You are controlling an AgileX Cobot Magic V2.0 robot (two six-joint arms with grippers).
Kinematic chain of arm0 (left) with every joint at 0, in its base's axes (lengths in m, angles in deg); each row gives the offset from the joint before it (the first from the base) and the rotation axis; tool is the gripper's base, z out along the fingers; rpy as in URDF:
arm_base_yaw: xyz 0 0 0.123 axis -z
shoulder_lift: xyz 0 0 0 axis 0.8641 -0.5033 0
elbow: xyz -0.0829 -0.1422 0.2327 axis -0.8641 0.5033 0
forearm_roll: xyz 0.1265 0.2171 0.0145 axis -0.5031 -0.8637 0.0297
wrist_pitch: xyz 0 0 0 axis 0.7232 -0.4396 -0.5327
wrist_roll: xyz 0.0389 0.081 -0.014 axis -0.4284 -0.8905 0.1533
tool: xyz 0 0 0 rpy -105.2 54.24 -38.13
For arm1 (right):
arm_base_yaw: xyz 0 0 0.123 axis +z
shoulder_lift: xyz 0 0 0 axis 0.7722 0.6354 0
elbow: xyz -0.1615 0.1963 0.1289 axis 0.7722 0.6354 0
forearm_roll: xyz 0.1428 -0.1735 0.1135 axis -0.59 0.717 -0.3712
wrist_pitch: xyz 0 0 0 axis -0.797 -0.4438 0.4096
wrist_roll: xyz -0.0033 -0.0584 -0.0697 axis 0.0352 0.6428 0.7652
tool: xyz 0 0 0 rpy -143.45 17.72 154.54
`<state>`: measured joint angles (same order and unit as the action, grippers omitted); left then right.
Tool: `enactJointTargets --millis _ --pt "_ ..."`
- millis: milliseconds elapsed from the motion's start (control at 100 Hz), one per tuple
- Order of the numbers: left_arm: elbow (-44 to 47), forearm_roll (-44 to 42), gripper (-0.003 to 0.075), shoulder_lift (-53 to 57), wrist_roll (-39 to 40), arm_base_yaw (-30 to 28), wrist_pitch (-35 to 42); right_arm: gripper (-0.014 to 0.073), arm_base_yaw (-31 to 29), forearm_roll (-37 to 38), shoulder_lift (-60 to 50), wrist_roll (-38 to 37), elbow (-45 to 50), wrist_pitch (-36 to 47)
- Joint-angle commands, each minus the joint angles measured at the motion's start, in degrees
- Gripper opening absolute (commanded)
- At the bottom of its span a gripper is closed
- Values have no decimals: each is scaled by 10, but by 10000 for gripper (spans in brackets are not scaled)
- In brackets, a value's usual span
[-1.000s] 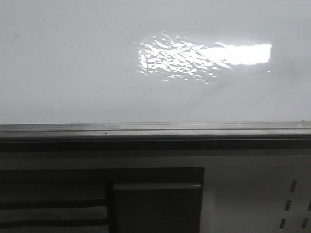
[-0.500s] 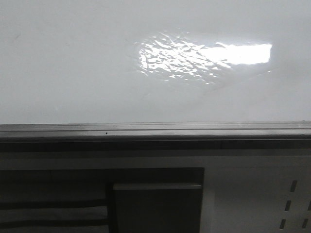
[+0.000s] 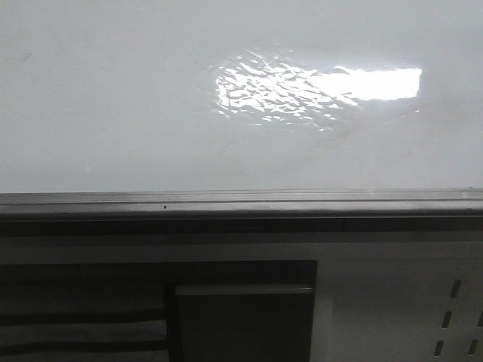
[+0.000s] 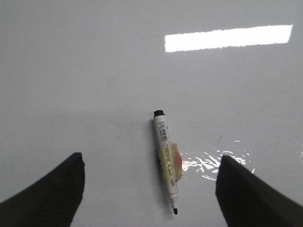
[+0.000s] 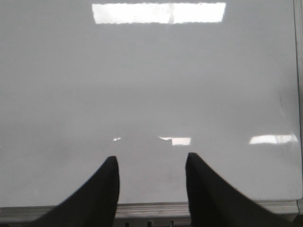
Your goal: Write number 4 on whiteboard
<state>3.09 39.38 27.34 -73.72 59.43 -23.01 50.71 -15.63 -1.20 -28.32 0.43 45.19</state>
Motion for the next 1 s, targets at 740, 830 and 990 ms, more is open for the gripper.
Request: enactJointTargets --millis 740,830,990 --pt "26 48 533 -215 4 31 98 384 -3 8 12 4 -19 36" --pt "26 59 533 -260 4 31 118 384 -3 8 12 4 -19 36" --pt "17 60 533 -319 -7 43 141 384 -3 8 12 4 -19 36"
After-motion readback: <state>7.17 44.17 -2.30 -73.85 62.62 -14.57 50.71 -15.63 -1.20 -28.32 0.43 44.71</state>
